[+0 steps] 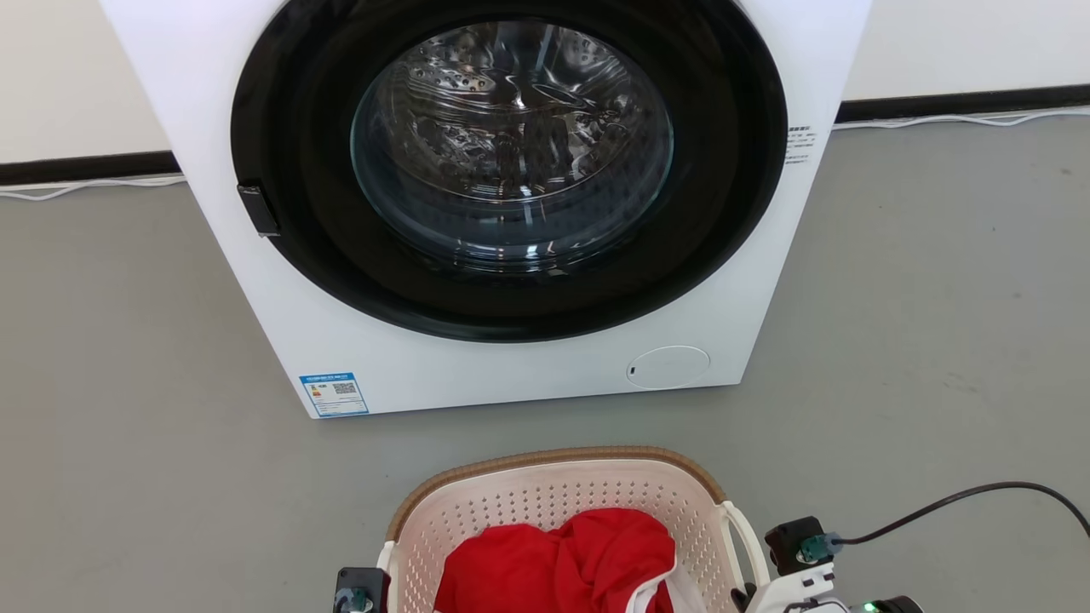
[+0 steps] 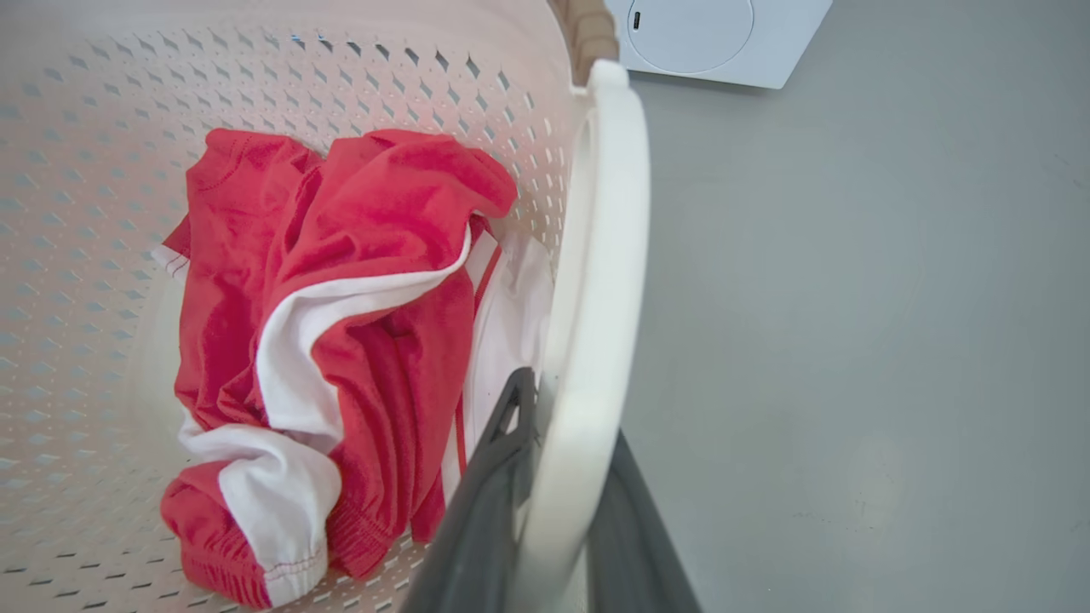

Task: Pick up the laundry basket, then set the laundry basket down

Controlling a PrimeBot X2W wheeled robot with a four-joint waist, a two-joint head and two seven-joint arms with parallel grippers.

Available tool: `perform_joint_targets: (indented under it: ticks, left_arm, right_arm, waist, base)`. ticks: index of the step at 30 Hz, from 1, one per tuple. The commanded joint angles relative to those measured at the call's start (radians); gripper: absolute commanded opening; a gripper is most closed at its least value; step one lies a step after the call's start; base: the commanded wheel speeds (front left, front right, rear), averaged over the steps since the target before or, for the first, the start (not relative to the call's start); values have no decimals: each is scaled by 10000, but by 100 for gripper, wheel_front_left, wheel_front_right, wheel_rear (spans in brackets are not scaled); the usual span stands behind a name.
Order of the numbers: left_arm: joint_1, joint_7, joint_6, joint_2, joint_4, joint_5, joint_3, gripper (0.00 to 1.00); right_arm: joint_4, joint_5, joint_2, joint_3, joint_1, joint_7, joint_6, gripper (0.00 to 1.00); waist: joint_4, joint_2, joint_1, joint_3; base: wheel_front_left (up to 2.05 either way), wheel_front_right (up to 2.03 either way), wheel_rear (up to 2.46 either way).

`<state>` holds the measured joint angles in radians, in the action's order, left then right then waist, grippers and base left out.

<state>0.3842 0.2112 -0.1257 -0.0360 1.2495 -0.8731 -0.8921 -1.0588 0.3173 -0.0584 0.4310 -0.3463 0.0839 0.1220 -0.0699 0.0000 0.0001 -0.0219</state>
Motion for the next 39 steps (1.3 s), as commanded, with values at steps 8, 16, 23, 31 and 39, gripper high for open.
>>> perform_joint_targets:
  ticks: [8,16,23,31,39]
  left_arm:
    - [146,127,-113,-142,-149,-172,-14,0]
    - [139,147,-128,-142,-153,-364,-149,0]
    - [149,179,-126,-142,-114,-482,-233,0]
    - [209,229,-99,-142,-57,-591,-354,0]
    - [348,274,-133,-142,-38,-665,-487,0]
  right_arm:
    - [382,-240,82,174,52,14,87,0]
    - [478,-261,82,148,105,64,87,0]
    - [534,-259,82,149,119,112,87,0]
    - [592,-231,82,128,112,107,87,0]
    - [609,-311,82,24,24,1,87,0]
  waist:
    - [204,0,-1,49]
    - [282,0,-1,92]
    - [235,0,-1,85]
    - [188,0,-1,33]
    - [152,0,-1,-162]
  base:
    - [0,0,0]
    - [0,0,0]
    - [0,0,0]
    - [0,0,0]
    - [0,0,0]
